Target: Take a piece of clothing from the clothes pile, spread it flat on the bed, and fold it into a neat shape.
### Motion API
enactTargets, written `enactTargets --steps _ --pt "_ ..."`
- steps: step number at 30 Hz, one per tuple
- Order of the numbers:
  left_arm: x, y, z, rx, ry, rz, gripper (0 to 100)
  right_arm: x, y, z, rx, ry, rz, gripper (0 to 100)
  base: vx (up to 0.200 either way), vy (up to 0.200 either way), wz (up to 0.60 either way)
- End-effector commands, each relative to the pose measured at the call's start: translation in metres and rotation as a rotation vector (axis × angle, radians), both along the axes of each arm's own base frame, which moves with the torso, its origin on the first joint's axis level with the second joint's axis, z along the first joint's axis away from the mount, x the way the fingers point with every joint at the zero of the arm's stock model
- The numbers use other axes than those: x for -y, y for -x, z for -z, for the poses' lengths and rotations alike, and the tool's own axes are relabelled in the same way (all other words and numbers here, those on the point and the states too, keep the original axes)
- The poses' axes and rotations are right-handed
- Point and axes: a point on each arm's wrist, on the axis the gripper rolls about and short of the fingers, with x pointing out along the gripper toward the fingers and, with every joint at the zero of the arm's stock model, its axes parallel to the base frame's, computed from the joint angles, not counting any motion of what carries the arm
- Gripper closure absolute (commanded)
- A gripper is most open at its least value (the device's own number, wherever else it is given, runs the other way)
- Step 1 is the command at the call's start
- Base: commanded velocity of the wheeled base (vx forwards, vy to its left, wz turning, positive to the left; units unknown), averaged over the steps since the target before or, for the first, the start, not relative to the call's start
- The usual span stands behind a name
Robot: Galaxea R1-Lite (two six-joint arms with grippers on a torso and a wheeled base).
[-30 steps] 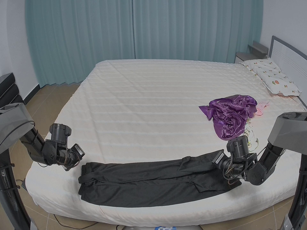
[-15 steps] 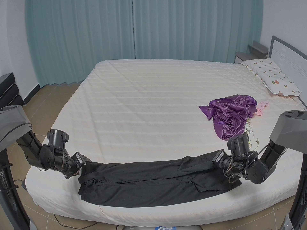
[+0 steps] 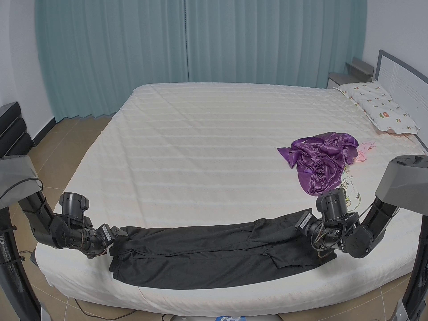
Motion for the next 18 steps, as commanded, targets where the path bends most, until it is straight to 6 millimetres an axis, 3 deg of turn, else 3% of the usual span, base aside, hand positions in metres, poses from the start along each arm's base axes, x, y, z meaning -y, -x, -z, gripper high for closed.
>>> enactTargets --steps 1,2,11,18 --pt "0.006 0.003 0.007 -0.015 -0.002 0.014 0 0.0 0.0 -0.001 0.003 -0.002 0.0 100 0.0 0.0 0.0" --pt "0.007 0.004 0.007 -0.016 -0.004 0.019 100 0.0 0.0 0.0 0.0 -0.003 0.0 100 0.0 0.0 0.0" --pt "0.011 0.0 0.013 -0.005 -0.054 -0.042 100 -0.001 0.0 0.0 0.003 -0.005 0.001 100 0.0 0.0 0.0" --pt "0.009 -0.009 0.005 0.07 -0.071 -0.133 100 0.0 0.0 -0.002 0.007 -0.008 0.002 100 0.0 0.0 0.0"
